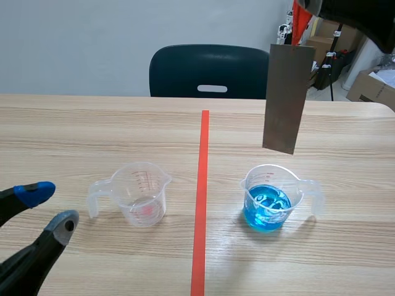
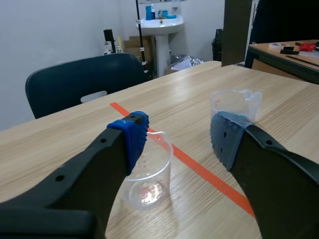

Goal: Do the redox reaction experiment. move the plate over the blue solution

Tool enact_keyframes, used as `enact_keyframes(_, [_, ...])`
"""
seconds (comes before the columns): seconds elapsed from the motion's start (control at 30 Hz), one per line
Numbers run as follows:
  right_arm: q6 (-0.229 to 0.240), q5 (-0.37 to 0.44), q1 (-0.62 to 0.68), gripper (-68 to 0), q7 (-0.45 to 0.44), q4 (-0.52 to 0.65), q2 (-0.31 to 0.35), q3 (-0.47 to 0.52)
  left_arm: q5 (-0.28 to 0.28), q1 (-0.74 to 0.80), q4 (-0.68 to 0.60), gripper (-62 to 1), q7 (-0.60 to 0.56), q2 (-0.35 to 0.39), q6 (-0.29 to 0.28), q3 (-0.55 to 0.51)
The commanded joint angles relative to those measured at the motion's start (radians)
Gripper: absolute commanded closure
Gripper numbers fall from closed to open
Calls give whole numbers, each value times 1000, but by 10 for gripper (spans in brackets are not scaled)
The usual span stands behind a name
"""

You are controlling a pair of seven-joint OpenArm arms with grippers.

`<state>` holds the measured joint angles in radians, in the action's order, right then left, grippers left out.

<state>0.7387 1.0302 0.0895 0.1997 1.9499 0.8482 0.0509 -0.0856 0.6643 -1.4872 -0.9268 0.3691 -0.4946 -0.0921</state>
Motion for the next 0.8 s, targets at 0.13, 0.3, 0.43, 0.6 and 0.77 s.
enact_keyframes(0.13, [7, 18, 39, -2, -20, 8, 13, 90, 13, -61, -13, -83, 65, 0, -27, 20])
enact_keyframes(0.3, [7, 15, 66, -2, -49, 7, 13, 134, 13, -123, -13, -46, 124, 0, -48, 63])
enact_keyframes(0.43, [7, 2, 66, -2, -50, -6, 13, 134, 14, -172, -13, -39, 208, 0, -51, 122])
enact_keyframes(0.6, [7, -10, 66, -2, -93, -40, 13, 134, 14, -227, -13, -27, 249, -6, -51, 196])
enact_keyframes(0.77, [7, -29, 66, -2, -124, -64, 13, 133, 28, -286, -13, -26, 284, -9, -50, 264])
